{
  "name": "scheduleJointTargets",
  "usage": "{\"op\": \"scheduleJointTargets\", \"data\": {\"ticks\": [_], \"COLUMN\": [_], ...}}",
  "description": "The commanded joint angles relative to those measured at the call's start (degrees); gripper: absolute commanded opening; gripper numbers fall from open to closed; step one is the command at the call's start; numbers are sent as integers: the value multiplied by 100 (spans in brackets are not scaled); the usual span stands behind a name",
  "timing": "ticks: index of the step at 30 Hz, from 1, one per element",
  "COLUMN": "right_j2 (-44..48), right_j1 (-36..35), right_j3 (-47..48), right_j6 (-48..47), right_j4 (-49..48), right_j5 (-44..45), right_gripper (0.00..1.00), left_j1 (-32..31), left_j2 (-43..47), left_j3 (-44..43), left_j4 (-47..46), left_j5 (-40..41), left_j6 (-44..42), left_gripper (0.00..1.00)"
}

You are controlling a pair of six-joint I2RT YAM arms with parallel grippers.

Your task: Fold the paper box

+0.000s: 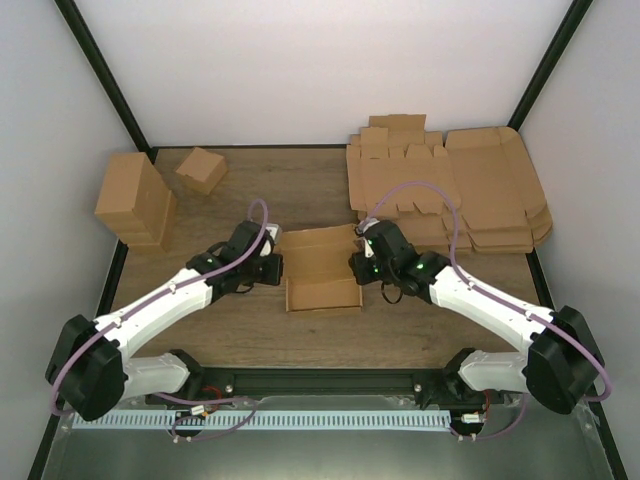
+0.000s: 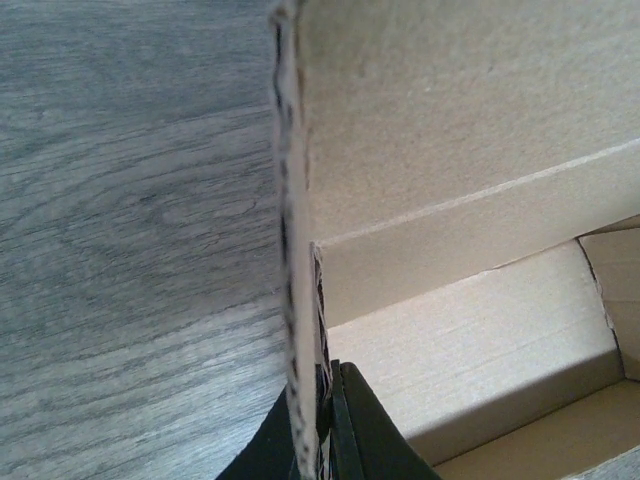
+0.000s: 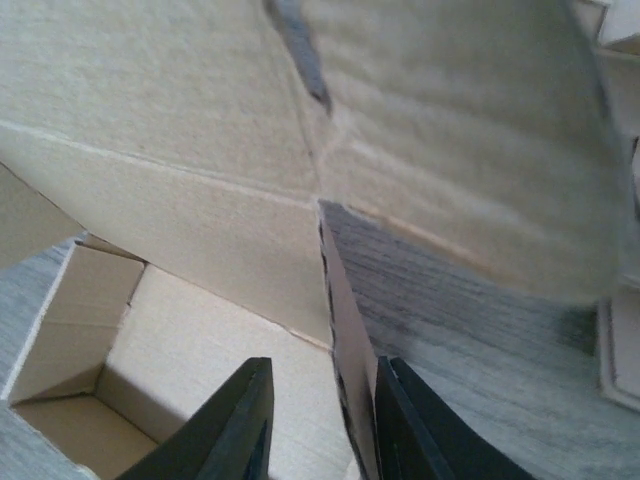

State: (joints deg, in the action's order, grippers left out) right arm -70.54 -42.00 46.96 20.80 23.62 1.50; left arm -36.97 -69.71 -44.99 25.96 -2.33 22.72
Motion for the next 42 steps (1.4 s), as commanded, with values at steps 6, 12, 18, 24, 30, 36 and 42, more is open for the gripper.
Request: {"op": "scheduleJointTargets", "data": {"ticks": [6, 12, 18, 24, 30, 36, 42], "right_j2": [28, 150, 44, -116, -325, -554, -850], "right_j1": [-78, -250, -523, -520, -654, -792, -800], "right_j3": [239, 63, -246, -497, -721, -868, -812], "right_j6": [208, 904, 1446, 1674, 2083, 2235, 2270], "right_j4": [4, -327, -958, -1556, -1796, -2121, -2226], "right_j5": [313, 845, 1666, 1928, 2524, 2800, 2777], "right_gripper": [16, 11, 1, 1, 1, 1, 1], "left_j1": [-78, -95, -122, -159, -260, -310, -343], "left_j2": [-160, -112, -214, -243, -167, -204, -297], "left_j3": [-277, -289, -324, -35, 465, 782, 879], "left_j4": [41, -114, -387, -1006, -1646, -1953, -2094], "left_j5": [127, 139, 400, 512, 646, 836, 864], "left_j6": [24, 441, 734, 1138, 1455, 1590, 1696], "left_gripper": [4, 4, 4, 4, 4, 4, 4]}}
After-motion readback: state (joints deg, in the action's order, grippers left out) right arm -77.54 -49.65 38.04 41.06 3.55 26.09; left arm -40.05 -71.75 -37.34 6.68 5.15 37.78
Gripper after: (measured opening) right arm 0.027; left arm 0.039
